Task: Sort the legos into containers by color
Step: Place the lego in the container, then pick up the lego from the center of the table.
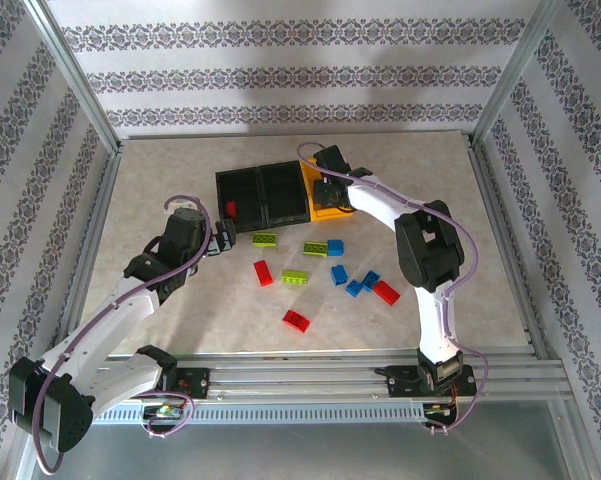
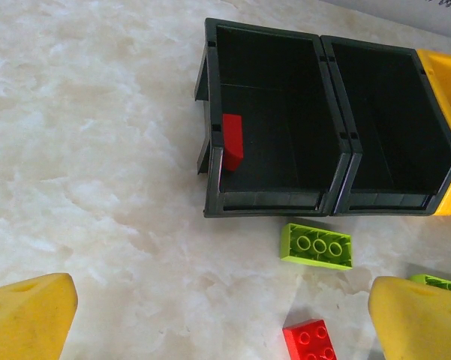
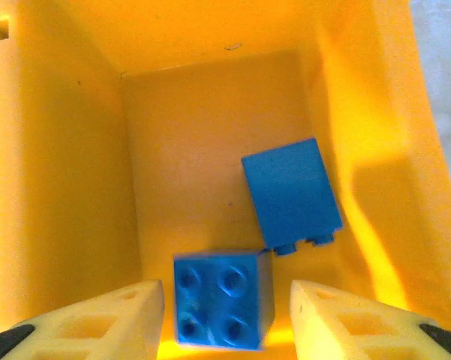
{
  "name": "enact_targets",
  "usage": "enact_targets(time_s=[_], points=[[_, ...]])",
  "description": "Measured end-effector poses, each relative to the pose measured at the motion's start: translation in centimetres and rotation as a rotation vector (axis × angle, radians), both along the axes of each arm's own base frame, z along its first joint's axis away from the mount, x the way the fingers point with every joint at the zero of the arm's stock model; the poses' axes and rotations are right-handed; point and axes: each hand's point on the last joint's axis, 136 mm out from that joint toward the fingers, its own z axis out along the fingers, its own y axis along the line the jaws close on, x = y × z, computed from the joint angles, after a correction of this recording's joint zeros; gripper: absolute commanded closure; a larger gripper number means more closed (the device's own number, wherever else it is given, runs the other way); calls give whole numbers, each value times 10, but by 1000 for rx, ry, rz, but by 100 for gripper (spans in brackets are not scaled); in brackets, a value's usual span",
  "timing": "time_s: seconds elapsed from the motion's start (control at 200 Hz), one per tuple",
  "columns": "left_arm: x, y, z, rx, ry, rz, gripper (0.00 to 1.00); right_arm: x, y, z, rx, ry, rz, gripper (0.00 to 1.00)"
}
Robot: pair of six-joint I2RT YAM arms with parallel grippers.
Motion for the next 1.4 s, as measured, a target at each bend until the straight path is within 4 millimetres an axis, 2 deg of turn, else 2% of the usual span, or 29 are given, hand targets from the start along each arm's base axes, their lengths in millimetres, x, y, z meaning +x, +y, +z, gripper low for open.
enact_targets(time_s=[0.195,0.3,0.465,0.575,0.69,0.899,0.984,1.184,1.399], points=[[-1,-2,-3,-5,10,-11,0,0,1,0,3,1,2,47],[-2,-5,-5,-16,17,-26,0,0,0,7,9,-11,2,45],[-4,-14,-16,-16,50,-53,0,-10,-2,37,39,-54,7,43],[-9,-26,-36,-5,106,-85,0,-19,-6,59,60,-93,6,40],[-16,-42,-55,9,161,-122,0,-31,-11,71,74,-115,0,36],[-24,-67,-79,35,229,-176,0,-65,-24,64,77,-92,-28,21],[-27,-72,-89,56,254,-182,0,-80,-32,59,83,-73,-59,2],[-29,-80,-112,108,314,-183,0,-112,-46,57,82,-64,-93,2],[-18,-89,-118,134,331,-179,0,-145,-64,53,89,-51,-151,2]])
